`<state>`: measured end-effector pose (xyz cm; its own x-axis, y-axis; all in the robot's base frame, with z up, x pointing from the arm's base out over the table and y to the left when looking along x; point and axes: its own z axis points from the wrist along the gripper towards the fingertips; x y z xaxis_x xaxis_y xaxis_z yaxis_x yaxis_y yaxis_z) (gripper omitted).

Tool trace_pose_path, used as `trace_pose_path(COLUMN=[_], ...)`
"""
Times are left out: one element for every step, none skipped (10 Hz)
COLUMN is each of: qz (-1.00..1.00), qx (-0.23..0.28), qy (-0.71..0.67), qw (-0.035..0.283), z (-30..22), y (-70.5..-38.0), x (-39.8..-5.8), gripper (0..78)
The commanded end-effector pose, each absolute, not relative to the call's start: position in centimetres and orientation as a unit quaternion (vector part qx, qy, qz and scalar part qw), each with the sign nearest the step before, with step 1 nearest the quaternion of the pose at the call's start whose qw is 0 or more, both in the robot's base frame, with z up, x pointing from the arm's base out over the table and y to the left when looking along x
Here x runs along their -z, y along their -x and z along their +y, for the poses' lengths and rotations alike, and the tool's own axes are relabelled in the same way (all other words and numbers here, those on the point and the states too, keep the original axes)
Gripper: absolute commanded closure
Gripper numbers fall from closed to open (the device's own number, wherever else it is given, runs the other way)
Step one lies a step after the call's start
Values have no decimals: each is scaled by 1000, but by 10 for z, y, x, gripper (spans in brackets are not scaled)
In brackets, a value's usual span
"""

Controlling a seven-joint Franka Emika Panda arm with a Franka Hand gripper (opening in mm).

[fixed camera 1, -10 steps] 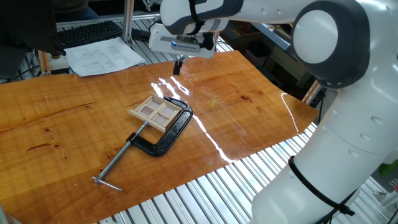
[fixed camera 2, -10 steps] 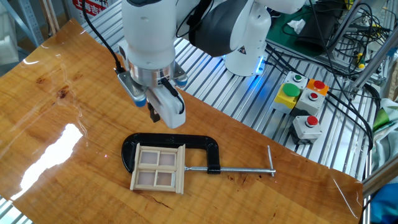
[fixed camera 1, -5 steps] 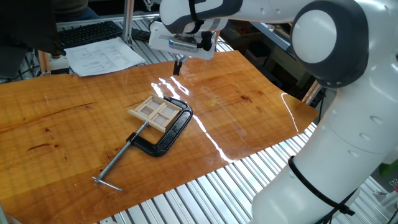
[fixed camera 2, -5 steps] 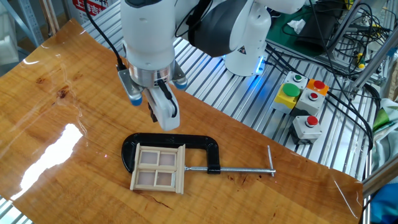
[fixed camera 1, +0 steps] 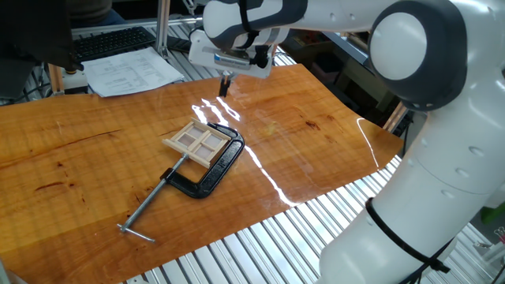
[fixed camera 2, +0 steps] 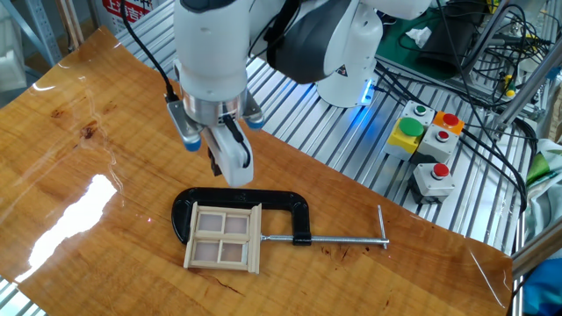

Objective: Open a sliding window

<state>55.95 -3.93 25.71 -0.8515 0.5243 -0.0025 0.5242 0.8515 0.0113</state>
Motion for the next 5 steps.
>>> trace_pose_path(qz=[961, 962, 962, 961, 961], qx=[-4, -4, -5, -6, -6], qy=[-276, -274, -274, -274, -274], qw=[10, 14, 16, 17, 17], z=[-40, -42, -45, -47, -46], y=[-559, -558, -560, -563, -564], x=[-238, -228, -220, -213, -208], gripper=[776, 776, 776, 776, 776])
